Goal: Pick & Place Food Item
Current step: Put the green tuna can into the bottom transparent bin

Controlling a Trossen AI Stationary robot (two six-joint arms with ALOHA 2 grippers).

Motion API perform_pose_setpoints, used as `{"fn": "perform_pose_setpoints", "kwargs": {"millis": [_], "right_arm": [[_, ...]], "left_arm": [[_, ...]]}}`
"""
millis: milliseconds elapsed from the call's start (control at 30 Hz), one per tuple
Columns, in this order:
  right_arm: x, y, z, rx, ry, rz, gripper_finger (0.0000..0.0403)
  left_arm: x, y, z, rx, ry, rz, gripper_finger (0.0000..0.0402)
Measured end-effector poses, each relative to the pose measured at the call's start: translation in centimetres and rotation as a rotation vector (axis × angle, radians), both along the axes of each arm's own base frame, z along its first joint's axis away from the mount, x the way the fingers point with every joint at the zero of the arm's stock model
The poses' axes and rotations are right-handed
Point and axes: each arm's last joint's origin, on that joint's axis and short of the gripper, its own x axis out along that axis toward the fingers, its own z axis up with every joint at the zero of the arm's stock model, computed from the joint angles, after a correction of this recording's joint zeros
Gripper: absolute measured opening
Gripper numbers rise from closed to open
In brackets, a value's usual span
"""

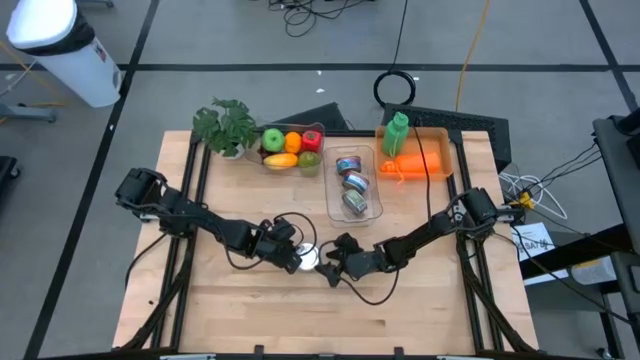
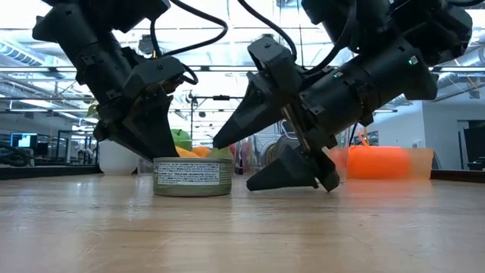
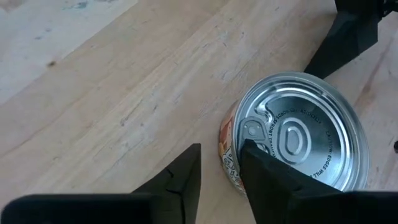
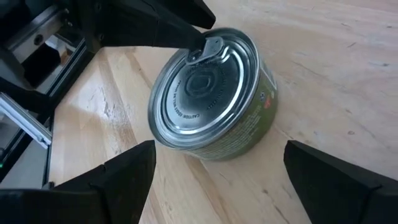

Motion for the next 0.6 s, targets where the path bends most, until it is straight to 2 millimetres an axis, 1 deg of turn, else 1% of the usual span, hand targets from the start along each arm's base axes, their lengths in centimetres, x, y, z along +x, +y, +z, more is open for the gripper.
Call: {"fn": "perform_pose_setpoints", "kwargs": {"millis": [200, 433, 600], "right_arm": [[0.5, 0.2, -0.5, 0.033, -0.064, 0.004, 0.0338], [1.1, 0.2, -2.7, 0.043, -0.015, -0.002, 0.0338], [1.0, 0.1, -3.1, 0.042, 0.006, 0.000, 0.0338]], "left_arm": [[0.0, 0.0, 0.0, -0.003, 0.001, 0.001, 0.0118], [-0.2, 0.1, -0.1, 0.000, 0.015, 0.004, 0.0117], [-0.6, 0.2, -0.7, -0.015, -0.005, 0.021, 0.0117]]}}
